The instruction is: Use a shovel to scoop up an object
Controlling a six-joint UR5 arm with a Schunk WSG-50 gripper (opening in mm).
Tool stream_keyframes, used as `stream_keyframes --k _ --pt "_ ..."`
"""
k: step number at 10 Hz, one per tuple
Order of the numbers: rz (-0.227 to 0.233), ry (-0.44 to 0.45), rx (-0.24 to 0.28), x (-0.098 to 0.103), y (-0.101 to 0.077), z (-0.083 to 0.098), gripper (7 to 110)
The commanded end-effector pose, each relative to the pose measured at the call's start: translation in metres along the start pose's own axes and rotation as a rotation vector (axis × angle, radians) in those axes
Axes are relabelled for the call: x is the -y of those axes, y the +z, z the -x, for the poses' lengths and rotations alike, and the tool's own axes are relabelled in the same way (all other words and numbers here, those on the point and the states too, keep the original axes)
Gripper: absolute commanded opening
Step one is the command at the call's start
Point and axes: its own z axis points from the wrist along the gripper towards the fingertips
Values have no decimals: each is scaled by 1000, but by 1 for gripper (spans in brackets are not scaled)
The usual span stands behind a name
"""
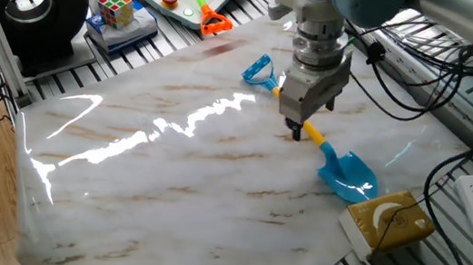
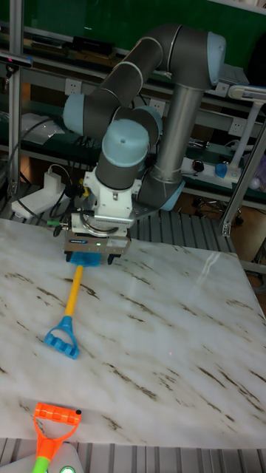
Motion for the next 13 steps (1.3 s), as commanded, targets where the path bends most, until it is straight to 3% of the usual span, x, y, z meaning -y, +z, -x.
stream_keyframes --k 1,2,3,5,6,8,9,10,11,12,13 --pt "48 -42 170 -18 3 68 22" --pt "95 -54 243 -35 12 110 22" --pt "92 -36 293 -44 27 142 22" --pt "105 34 308 -65 45 157 22" --pt "96 41 320 -66 47 162 22" --pt "111 95 305 -55 50 165 22" --pt "89 121 311 -46 54 169 22" --pt "54 140 300 -42 47 159 22" --pt "60 158 302 -47 29 142 22" --pt "88 157 304 -57 12 122 7" --pt "98 120 332 -59 -9 101 7"
